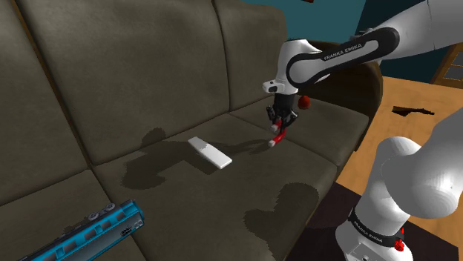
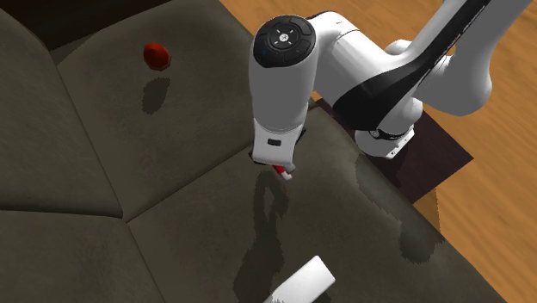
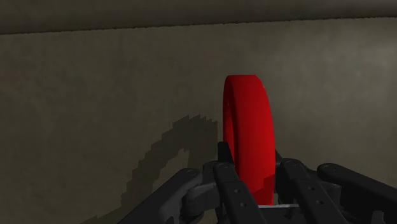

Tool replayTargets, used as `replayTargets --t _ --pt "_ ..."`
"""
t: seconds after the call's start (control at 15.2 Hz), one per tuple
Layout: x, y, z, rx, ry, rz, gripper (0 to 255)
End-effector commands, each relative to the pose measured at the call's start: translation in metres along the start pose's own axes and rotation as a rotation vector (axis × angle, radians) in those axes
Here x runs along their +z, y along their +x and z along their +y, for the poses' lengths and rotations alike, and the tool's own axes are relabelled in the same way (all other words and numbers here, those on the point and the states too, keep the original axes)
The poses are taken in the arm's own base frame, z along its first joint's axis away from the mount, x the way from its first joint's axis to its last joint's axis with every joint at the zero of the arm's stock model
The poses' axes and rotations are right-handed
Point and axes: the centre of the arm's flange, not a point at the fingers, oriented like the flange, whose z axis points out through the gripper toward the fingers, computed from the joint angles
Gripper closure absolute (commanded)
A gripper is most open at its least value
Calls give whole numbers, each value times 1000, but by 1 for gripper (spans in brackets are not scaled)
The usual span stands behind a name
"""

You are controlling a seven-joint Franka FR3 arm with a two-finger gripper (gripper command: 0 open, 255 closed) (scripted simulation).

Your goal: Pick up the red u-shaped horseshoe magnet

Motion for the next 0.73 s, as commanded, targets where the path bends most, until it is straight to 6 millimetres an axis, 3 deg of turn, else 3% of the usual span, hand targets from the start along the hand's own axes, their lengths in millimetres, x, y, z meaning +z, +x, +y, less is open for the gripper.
replayTargets --t 0.0,0.66 --pt "-10 -1 0 0 0 0 255" --pt "-63 -1 -1 0 0 0 255"
